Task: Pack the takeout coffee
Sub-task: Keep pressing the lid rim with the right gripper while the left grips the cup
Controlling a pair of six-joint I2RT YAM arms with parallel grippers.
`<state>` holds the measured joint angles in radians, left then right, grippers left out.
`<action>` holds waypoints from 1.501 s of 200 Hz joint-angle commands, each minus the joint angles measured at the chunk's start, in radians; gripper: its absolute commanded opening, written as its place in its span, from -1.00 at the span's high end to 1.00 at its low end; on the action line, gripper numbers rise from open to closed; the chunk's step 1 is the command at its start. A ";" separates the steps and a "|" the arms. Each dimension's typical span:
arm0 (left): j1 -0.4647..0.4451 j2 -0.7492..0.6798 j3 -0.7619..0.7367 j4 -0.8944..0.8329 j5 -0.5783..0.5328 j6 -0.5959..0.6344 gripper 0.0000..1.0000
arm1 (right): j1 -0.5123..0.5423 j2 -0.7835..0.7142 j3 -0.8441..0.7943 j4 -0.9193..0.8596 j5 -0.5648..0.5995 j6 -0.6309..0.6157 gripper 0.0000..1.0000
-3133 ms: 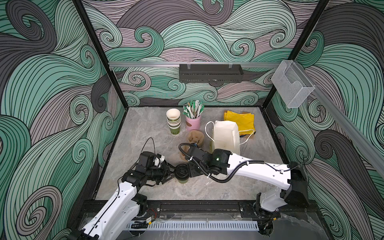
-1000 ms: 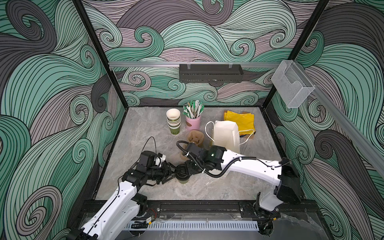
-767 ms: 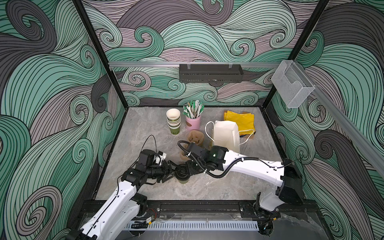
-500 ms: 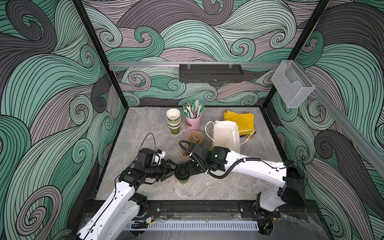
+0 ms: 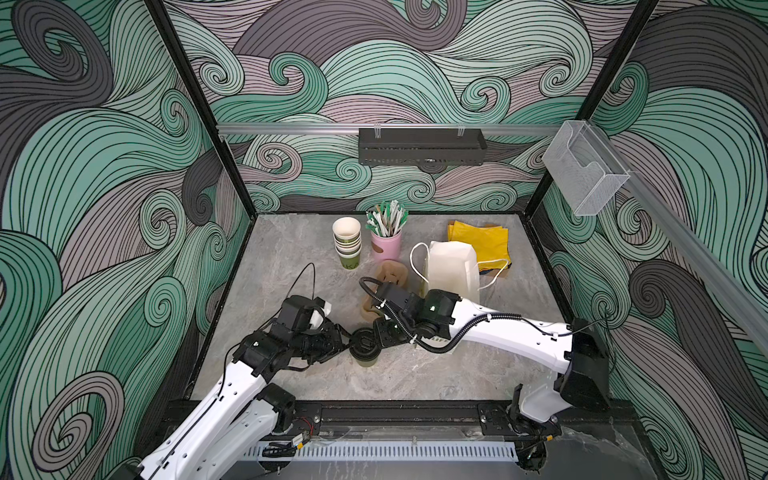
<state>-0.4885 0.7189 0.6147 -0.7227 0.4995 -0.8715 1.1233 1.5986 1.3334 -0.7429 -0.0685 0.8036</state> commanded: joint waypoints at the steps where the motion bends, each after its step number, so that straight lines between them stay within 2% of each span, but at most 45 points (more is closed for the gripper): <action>1: -0.023 0.020 0.031 -0.018 -0.055 0.011 0.16 | -0.005 0.024 0.004 -0.001 -0.026 0.008 0.17; 58: -0.047 0.043 0.022 0.012 -0.057 0.006 0.30 | -0.005 0.048 -0.011 0.015 -0.058 0.020 0.26; 86: -0.048 0.056 0.017 0.018 -0.056 0.008 0.30 | -0.005 0.064 -0.011 0.008 -0.062 0.025 0.32; 116: -0.048 0.067 0.015 0.022 -0.055 0.014 0.17 | -0.005 0.076 -0.020 -0.001 -0.059 0.029 0.33; 181: -0.049 0.089 0.002 0.005 -0.065 0.020 0.28 | -0.005 0.098 -0.022 -0.033 -0.039 0.036 0.36; 245: -0.050 0.105 -0.005 -0.049 -0.091 0.037 0.36 | -0.004 0.122 -0.021 -0.042 -0.054 0.036 0.37; 277: -0.050 0.101 0.003 -0.056 -0.099 0.040 0.35 | -0.005 0.118 -0.003 -0.043 -0.055 0.023 0.37; 300: -0.051 0.104 0.019 -0.035 -0.086 0.040 0.30 | -0.005 0.105 0.032 -0.043 -0.050 0.001 0.29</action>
<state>-0.5335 0.8165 0.6113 -0.7250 0.4305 -0.8528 1.1225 1.6791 1.3418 -0.7330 -0.1360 0.8196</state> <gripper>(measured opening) 0.339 0.342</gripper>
